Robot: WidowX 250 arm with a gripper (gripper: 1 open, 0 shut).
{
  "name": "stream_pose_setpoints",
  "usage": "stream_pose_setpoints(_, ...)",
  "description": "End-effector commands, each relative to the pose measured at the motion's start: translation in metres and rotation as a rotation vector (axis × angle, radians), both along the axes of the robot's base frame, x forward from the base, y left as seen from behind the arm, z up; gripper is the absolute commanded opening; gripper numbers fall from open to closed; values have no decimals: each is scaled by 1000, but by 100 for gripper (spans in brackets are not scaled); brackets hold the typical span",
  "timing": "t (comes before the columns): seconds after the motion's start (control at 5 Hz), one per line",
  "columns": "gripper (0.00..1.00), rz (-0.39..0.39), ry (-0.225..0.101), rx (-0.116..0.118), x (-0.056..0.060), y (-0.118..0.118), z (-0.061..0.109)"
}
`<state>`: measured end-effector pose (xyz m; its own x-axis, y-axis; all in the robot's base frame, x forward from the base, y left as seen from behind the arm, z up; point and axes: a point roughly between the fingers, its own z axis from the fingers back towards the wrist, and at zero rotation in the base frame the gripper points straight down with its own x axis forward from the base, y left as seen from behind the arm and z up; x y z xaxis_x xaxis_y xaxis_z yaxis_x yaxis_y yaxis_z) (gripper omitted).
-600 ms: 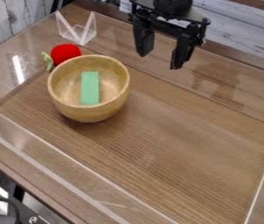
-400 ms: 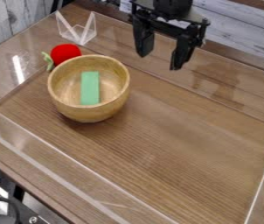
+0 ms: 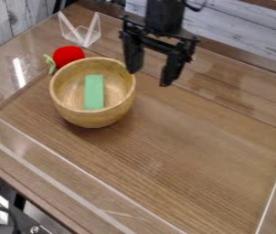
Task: Remove the green block from the brown bowl and put it on the table
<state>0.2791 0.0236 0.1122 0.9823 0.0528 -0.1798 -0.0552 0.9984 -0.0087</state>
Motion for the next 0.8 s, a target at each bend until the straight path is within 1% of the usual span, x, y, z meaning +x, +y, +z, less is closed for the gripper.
stream_pose_setpoints(0.0, 100, 40, -65, 3, -2, 21, 13)
stream_pose_setpoints(0.2, 100, 53, -87, -7, -11, 34, 13)
stream_pose_setpoints(0.6, 100, 88, -62, -4, -10, 29, 8)
